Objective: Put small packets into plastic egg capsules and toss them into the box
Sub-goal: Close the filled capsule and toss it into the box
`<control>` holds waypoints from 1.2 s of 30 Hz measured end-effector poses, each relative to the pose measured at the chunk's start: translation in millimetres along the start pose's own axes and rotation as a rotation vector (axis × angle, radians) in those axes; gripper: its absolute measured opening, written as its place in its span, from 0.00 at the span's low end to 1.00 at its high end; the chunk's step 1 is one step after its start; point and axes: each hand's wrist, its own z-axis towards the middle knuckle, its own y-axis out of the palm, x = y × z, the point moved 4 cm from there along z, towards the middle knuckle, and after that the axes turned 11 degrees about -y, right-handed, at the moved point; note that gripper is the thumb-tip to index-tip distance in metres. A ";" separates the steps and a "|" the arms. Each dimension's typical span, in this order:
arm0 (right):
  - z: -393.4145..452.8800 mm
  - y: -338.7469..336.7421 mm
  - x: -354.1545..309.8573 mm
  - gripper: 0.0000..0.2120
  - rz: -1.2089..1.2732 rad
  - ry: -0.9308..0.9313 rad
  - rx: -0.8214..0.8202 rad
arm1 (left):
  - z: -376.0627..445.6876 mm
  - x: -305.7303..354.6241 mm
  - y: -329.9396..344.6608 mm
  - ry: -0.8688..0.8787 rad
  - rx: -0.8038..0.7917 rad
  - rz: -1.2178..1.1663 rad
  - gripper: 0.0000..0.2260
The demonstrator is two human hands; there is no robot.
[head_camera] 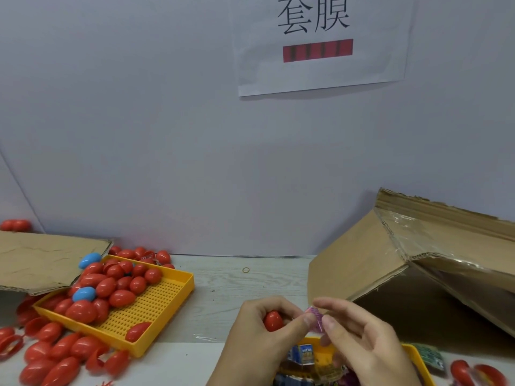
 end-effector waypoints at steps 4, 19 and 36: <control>0.1 3.2 -2.1 0.07 -0.018 -0.020 -0.046 | -1.9 3.0 2.5 0.003 -0.062 0.032 0.12; 2.0 3.8 7.6 0.08 0.322 0.170 -0.204 | -5.5 3.1 6.1 0.034 -0.164 0.031 0.21; 3.0 3.4 6.1 0.15 0.287 0.152 -0.170 | 0.6 0.8 9.1 0.131 -0.180 0.057 0.12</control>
